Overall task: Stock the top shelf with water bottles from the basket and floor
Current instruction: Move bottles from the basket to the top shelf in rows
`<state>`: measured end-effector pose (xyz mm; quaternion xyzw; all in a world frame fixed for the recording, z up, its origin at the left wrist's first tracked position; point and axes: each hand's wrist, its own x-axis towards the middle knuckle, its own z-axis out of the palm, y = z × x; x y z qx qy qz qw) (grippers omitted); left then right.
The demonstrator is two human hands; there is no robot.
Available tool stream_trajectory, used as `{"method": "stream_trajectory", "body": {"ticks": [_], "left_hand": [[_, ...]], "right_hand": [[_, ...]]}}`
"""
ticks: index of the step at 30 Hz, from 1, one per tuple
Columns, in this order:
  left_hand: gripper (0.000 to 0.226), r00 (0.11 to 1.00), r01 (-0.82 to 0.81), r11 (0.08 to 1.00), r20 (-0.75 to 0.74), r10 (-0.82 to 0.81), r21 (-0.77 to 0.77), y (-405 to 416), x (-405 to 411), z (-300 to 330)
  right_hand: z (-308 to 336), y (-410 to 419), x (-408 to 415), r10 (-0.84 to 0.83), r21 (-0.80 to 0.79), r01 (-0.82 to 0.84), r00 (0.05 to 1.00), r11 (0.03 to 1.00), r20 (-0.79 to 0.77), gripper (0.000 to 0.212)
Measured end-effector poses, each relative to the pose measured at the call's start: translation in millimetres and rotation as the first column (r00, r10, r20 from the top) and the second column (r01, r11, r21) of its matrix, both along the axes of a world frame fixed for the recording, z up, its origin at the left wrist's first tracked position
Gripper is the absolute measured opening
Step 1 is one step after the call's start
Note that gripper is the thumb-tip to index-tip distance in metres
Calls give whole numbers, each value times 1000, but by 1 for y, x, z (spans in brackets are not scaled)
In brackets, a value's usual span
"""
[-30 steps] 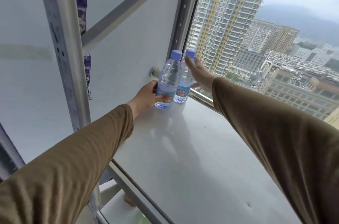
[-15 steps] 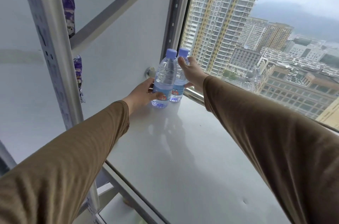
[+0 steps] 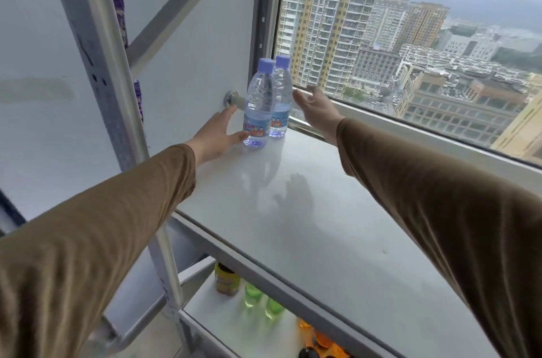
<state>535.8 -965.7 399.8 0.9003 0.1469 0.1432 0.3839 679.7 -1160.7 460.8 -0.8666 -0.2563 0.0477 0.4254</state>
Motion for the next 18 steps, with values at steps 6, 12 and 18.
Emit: {"method": "stream_trajectory", "body": {"ticks": [6, 12, 18], "left_hand": [[73, 998, 58, 982, 10, -60, 179, -18, -56, 11], [72, 973, 213, 882, -7, -231, 419, -38, -126, 7], [67, 937, 219, 818, 120, -328, 532, -57, -199, -15]], "right_hand": [[-16, -53, -98, -24, -282, 117, 950, 952, 313, 65], [-35, -96, -200, -74, -333, 213, 921, 919, 383, 65], [-56, -119, -276, -59, -291, 231, 865, 929, 498, 63]]}}
